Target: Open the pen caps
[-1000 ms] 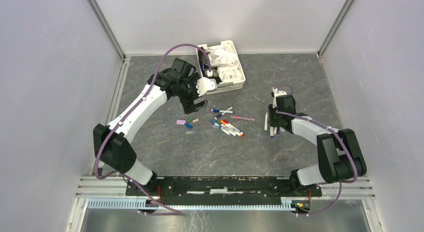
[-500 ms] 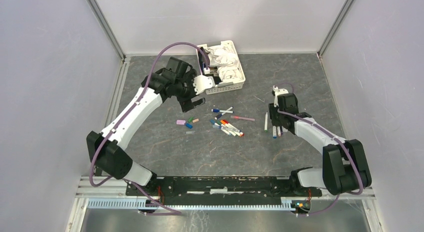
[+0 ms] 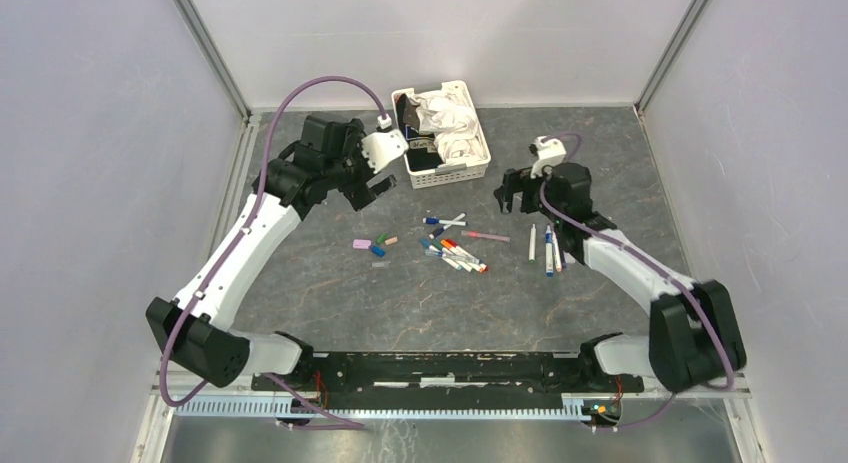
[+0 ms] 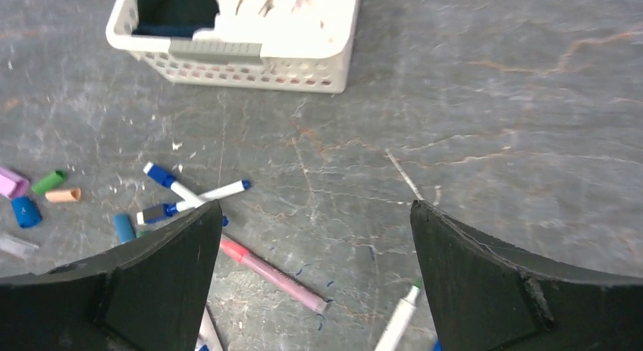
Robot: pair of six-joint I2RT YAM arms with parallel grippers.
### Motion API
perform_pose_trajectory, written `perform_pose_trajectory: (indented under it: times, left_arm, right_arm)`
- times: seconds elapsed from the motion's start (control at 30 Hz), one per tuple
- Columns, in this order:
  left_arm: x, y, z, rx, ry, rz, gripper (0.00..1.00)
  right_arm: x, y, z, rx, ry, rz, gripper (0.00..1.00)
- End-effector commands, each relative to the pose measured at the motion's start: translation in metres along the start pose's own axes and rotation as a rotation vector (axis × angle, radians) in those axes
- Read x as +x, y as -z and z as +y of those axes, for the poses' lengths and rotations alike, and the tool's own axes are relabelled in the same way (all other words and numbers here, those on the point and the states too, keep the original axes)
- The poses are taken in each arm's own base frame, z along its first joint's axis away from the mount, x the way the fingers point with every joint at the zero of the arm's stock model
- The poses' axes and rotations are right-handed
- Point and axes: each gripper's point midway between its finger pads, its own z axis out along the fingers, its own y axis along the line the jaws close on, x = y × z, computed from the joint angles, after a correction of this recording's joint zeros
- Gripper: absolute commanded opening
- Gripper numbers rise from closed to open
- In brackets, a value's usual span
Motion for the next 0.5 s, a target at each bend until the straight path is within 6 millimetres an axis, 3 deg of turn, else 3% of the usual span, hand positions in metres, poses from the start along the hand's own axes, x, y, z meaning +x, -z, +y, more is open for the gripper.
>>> perform_pose_trajectory:
  times: [0.0,0.07,0.17,0.47]
  left_arm:
    - [-0.011,0.008,-0.008,0.029,0.066,-0.058,1.00]
    - [-0.012,0.009,-0.014,0.064,0.073,-0.062,1.00]
    - [-0.012,0.008,-0.029,0.148,0.073,-0.060,1.00]
    - [-0.004,0.002,-0.045,0.229,0.061,-0.028,1.00]
  right_arm:
    - [0.003,-0.030,0.041,-0.140,0.135,0.089,0.98]
    - [0.017,-0.040,0.057,-0.177,0.263,0.163,0.98]
    - [0.030,-0.050,0.091,-0.324,0.388,0.213,0.83]
    - [0.069,-0.087,0.136,-0.506,0.555,0.366,0.57]
